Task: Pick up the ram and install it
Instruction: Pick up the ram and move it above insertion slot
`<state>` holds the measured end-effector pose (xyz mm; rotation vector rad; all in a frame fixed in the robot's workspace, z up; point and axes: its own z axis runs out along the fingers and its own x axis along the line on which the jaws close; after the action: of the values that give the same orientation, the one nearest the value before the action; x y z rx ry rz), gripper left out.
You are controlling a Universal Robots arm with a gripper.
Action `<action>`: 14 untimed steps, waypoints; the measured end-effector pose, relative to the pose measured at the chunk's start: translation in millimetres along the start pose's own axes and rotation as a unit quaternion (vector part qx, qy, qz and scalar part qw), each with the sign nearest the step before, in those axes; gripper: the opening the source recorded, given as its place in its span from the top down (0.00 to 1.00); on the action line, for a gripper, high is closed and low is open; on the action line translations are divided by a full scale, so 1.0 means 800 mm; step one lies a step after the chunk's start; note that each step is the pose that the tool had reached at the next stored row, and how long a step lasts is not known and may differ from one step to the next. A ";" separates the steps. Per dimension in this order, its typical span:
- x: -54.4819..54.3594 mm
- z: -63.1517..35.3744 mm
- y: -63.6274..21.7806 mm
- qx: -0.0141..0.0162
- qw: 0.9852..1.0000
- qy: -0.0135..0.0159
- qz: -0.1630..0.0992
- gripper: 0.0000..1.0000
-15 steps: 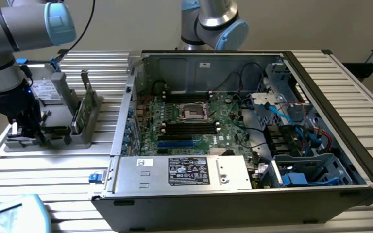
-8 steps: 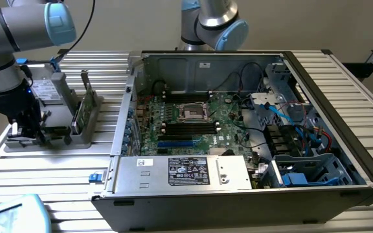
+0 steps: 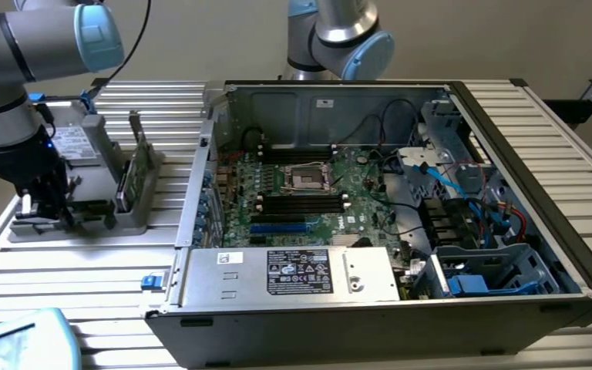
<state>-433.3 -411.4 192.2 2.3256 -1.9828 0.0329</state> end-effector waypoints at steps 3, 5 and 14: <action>0.000 0.000 -0.002 -0.001 1.000 0.000 0.000 0.85; 0.000 0.000 -0.002 -0.001 1.000 -0.001 0.000 0.85; 0.001 -0.003 -0.004 -0.005 1.000 -0.003 0.001 0.85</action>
<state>-429.8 -411.4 194.7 2.3215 -1.9824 0.0162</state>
